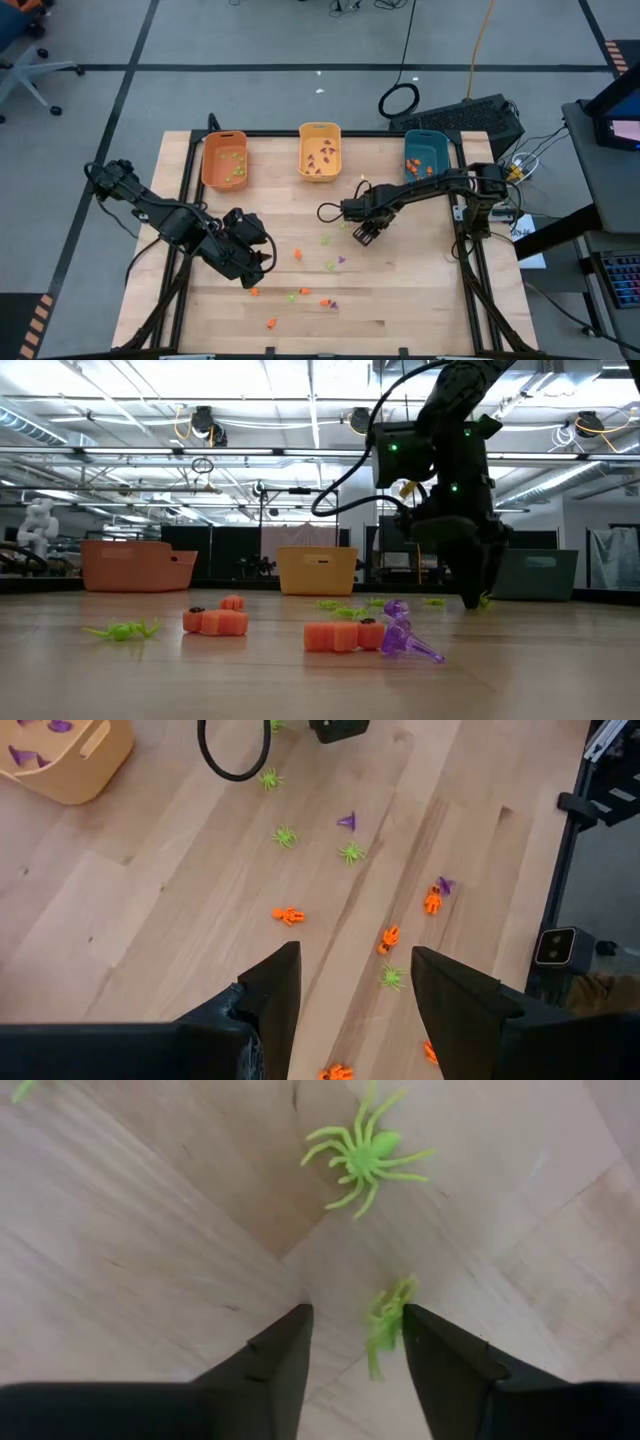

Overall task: Sort Halloween decoration
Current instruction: Put the green spider toy into the orange bin

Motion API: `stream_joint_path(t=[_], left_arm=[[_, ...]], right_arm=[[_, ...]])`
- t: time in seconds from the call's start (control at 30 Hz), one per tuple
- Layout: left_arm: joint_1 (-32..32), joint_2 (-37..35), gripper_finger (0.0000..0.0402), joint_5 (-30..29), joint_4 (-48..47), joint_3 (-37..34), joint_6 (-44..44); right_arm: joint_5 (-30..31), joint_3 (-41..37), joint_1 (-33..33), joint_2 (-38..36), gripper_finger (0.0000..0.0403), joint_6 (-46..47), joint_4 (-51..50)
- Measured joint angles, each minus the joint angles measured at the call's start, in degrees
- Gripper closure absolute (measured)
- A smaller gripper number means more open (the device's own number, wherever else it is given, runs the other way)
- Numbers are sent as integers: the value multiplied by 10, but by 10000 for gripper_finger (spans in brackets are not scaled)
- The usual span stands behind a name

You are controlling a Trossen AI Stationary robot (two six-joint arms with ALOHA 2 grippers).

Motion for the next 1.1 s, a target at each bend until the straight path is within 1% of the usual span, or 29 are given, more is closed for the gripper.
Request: stream_joint_path(t=[0.33,0.57,0.77,0.93,1.1], left_arm=[[0,0,212,-9,0,0,0],[0,0,212,-10,0,0,0],[0,0,212,-12,0,0,0],[0,0,212,-12,0,0,-14],[-3,0,212,-12,2,0,-19]], right_arm=[[-6,0,6,1,348,-4,3],[-15,12,6,2,395,-17,-18],[-23,53,6,5,399,-51,-63],[-68,102,7,2,401,-80,-104],[-108,145,17,-47,402,-82,-102]])
